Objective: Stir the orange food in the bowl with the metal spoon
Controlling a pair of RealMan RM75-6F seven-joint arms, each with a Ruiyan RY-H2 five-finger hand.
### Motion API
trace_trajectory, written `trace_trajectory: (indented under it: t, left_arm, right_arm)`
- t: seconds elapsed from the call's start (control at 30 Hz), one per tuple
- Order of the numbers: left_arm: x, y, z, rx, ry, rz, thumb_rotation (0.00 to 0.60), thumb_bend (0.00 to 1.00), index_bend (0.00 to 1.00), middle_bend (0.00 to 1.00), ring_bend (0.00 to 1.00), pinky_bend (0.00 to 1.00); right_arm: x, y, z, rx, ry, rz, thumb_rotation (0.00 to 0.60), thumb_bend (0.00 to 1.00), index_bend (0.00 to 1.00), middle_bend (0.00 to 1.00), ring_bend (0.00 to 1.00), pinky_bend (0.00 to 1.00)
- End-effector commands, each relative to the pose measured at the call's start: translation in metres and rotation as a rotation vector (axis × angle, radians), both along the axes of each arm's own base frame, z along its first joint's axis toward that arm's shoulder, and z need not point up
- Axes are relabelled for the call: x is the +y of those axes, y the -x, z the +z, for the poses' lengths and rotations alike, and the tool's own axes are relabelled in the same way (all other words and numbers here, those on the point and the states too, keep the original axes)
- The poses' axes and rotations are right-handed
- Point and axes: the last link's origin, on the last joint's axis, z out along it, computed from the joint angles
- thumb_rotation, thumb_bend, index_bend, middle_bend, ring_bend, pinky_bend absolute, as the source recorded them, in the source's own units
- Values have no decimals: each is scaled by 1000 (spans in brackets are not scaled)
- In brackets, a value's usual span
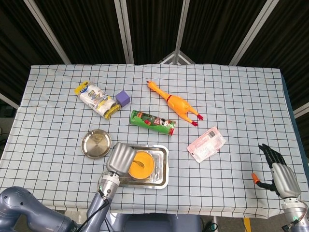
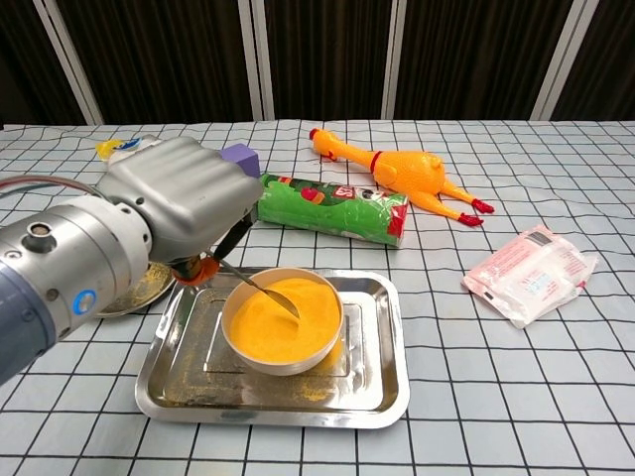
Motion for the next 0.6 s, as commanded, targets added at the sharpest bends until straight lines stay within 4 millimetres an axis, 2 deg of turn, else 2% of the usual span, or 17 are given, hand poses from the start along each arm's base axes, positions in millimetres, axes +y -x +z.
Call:
trace_trajectory:
  t: [0.03,0.3,0.6]
  left_arm:
    - [-3,1,1,-10,17,18,600,773,849,1000,1000,1000]
    - [-13,5,1,-8,49,34,600,773,849,1000,1000,1000]
    - [-2,8,-7,5,21,61,600,773,857,1000,1000,1000]
  right_arm:
    - [0,0,0,0,0,0,600,404,0,0,0,0]
    - [0,0,0,1,-1,0,600,404,0,0,0,0]
    - [0,0,0,-1,-1,-2,600,405,0,0,0,0]
